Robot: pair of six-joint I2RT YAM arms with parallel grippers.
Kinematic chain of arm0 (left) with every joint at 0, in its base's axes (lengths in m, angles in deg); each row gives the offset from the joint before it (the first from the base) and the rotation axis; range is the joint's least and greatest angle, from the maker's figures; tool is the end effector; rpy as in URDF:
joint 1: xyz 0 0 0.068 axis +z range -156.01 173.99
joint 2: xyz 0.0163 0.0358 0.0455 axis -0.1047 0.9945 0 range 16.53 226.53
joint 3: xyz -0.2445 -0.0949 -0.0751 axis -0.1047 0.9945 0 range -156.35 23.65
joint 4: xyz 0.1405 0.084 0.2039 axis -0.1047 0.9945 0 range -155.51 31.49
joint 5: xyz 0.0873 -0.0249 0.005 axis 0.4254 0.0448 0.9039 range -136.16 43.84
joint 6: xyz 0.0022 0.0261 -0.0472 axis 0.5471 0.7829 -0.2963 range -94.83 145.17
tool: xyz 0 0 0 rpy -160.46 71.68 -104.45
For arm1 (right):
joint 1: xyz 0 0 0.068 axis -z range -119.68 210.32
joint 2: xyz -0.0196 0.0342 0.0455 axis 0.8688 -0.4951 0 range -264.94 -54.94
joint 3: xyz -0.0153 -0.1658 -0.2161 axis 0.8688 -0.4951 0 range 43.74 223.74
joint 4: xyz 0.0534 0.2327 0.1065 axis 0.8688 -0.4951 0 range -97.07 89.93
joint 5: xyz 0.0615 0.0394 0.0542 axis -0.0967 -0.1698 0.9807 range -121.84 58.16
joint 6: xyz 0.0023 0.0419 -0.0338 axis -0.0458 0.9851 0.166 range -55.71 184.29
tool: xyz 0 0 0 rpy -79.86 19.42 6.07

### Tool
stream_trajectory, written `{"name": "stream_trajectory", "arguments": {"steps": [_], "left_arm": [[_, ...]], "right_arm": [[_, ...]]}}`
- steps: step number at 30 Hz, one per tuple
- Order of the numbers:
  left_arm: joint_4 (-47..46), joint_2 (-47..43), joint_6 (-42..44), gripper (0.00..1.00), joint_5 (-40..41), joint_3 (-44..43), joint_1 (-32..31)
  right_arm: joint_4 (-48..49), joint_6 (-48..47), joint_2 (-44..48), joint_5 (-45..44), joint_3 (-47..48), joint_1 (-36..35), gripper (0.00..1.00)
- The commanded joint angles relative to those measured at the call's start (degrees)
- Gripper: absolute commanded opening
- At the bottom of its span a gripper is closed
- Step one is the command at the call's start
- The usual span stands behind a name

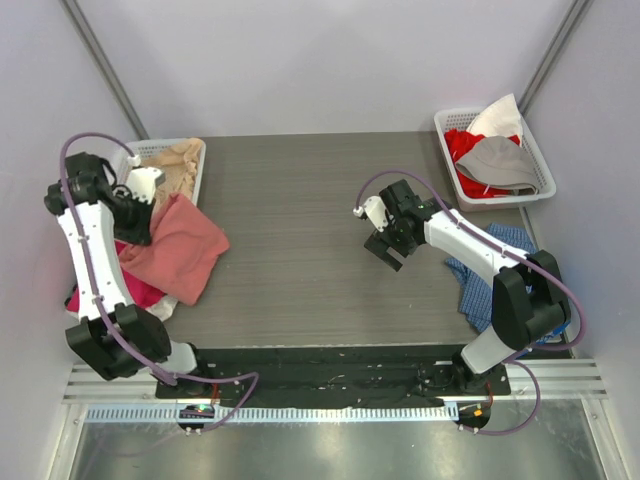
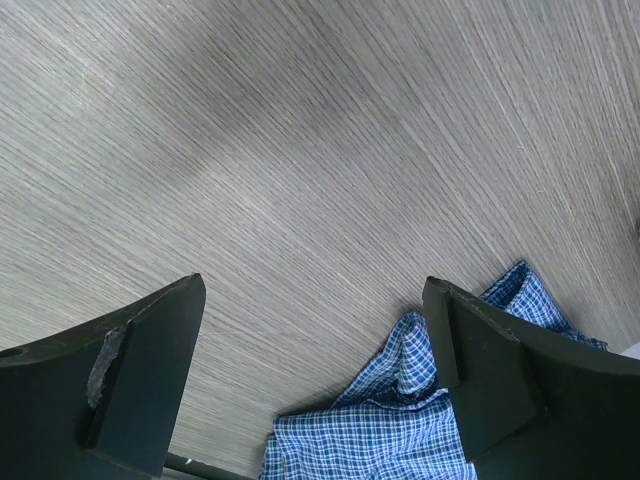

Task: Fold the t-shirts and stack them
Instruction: Neatly place the folded tshirt to the corner

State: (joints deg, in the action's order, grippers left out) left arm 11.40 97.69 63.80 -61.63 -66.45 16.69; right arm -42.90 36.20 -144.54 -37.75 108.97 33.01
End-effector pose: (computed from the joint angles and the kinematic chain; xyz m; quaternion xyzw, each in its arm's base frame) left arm 0.2368 0.0889 0.3713 0.1603 0.9597 -0.0171 0.2303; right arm 0.2757 0.1383 0.2303 -0.4461 0.8715 -0.0519 0.1971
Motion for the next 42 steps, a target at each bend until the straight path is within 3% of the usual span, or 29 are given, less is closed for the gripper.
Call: {"name": "stream_trajectory", "arguments": {"steps": [1, 12, 23, 42], "left_arm": [[3.3, -3.6, 7.0, 0.0, 0.0, 1.0, 6.1], [1.8, -4.4, 14.3, 0.0, -1.6, 5.8, 19.6], [-1.5, 2.2, 18.7, 0.0, -4.8, 2.7, 35.7], [-11.9, 11.8, 17.3, 0.0, -2.8, -1.1, 42.3]], "right_arm": [[0.7, 0.1, 2.3, -0.2, 1.3, -0.3, 1.0], [0.1, 0.5, 1.4, 0.6, 2.5, -0.2, 1.0], [-0.1, 1.0, 0.5, 1.2, 2.6, -0.4, 1.0], [-1.2, 2.0, 1.0, 0.7, 3.0, -1.2, 1.0]]}}
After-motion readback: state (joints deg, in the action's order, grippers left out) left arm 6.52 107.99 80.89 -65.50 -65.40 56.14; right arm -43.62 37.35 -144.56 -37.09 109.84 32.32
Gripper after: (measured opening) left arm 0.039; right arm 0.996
